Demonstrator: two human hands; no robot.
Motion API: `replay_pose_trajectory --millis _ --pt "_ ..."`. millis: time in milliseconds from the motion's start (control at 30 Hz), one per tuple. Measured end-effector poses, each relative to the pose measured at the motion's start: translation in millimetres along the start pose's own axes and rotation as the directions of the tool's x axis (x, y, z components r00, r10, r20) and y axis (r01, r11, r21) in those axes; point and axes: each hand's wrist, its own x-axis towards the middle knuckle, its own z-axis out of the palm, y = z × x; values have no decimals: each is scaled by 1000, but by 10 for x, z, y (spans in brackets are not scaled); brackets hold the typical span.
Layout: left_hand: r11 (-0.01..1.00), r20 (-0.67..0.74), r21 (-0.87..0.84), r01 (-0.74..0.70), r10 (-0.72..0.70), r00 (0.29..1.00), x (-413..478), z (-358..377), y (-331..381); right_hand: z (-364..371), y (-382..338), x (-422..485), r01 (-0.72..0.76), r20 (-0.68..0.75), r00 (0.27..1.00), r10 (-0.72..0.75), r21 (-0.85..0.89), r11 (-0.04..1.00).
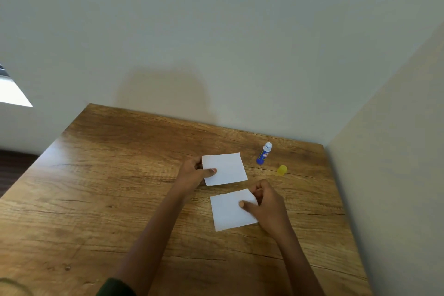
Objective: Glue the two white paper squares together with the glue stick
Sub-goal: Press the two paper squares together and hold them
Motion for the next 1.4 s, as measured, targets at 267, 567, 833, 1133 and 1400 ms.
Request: replay_pose_trajectory --millis 267,567,833,1133,1400 --pt "984 67 178 -4 -8 998 -1 -43 -48 -439 -4 -64 -123 114 991 75 507 853" --pt "983 150 169 75 -101 984 -5 -43 -20 -232 -55 300 -107 58 994 90 607 788" --pt "975 102 17 221 -221 970 40 -87 -2 -25 -19 575 -78 4 996 89 504 860" --pt "978 119 27 206 -207 971 72 -85 -12 71 5 597 -74 16 997 75 476 876" --pt "978 136 -1 208 -206 969 42 -81 26 82 -13 565 -80 31 997 75 505 859"
